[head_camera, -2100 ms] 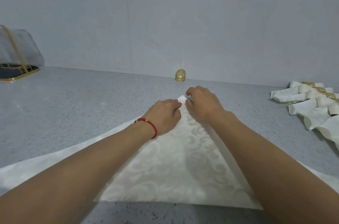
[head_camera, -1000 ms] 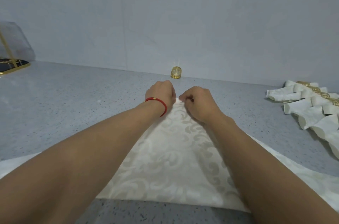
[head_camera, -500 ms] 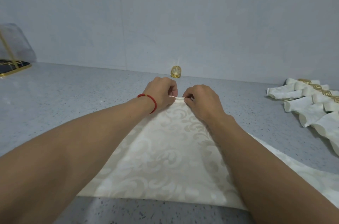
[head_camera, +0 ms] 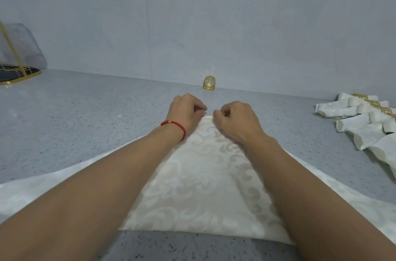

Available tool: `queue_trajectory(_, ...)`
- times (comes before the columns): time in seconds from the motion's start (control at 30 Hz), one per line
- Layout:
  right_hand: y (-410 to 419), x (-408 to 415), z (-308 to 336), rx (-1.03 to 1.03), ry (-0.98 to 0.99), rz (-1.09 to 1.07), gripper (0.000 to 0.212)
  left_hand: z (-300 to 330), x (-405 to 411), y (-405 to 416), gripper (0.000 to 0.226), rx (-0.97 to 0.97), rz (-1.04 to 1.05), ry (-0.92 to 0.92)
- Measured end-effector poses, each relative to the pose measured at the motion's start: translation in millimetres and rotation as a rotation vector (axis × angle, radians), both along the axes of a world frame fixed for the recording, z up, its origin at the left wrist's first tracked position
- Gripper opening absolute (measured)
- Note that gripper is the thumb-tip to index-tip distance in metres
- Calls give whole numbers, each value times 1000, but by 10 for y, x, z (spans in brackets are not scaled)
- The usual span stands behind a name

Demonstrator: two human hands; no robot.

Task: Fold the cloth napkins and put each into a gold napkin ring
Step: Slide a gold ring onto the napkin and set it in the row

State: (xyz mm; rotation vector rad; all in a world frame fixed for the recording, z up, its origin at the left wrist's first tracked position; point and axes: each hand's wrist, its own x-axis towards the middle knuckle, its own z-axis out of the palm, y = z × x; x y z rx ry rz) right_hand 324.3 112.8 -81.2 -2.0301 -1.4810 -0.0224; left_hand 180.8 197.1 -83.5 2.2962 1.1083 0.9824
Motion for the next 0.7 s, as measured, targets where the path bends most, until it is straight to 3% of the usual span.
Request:
queue_trajectory(0.1, 59, 76, -49, 36, 110, -1, 27, -26, -11, 28, 16, -97, 0, -87)
queue_trajectory(0.23, 86, 128, -58, -2, 123, 41, 5, -38, 10, 75, 33, -20, -78, 60)
queue_trajectory(0.37, 94, 111, -74, -16, -201, 72, 12, 17, 77, -1, 24, 281, 35, 372)
queue_trajectory(0.47, 23, 78, -29, 6, -301, 104, 8, 21, 77, -92, 22, 459, 81, 492)
queue_trajectory(0.57, -13, 74, -8, 21, -448, 140, 10, 48, 36, -110, 18, 575, 64, 593)
queue_trajectory(0.7, -2, 87, 105, -101, -572, 228, 19, 248, 35, -257, 38, 595, -77, 760)
